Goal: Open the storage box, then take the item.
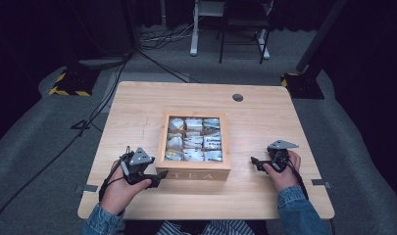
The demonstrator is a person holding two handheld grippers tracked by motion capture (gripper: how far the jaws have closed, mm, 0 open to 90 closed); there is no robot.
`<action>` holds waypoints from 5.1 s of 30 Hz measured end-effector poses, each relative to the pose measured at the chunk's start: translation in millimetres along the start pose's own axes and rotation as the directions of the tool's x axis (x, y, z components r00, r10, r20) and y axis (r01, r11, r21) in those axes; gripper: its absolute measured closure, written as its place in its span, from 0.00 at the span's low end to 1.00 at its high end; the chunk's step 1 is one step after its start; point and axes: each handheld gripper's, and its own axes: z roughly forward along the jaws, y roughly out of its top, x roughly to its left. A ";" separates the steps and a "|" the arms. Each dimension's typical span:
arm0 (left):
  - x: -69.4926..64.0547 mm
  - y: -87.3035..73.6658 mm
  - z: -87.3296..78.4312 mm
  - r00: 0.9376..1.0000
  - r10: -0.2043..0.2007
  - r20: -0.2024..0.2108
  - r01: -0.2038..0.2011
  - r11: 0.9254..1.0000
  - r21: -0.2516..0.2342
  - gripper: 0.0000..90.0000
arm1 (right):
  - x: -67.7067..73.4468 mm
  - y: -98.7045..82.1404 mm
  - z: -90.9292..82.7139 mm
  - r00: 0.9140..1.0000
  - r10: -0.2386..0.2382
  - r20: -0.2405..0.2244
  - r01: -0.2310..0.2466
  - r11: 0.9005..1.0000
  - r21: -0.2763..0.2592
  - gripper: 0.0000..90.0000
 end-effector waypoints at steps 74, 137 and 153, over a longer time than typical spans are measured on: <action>6.6 59.2 -22.3 0.972 0.067 -0.226 -0.135 0.944 -0.301 0.52 | 0.6 -0.2 -0.1 1.000 0.005 0.005 -0.005 1.000 -0.001 0.17; 34.6 100.0 -20.4 0.972 -0.008 -0.233 -0.086 0.916 -0.392 0.63 | 29.9 30.2 -40.7 0.990 0.021 -0.141 -0.026 0.999 -0.035 0.48; 31.2 97.2 -19.2 0.969 -0.009 -0.246 -0.090 0.918 -0.386 0.63 | 84.9 69.7 -63.9 0.915 -0.136 -0.379 0.092 0.987 -0.132 0.73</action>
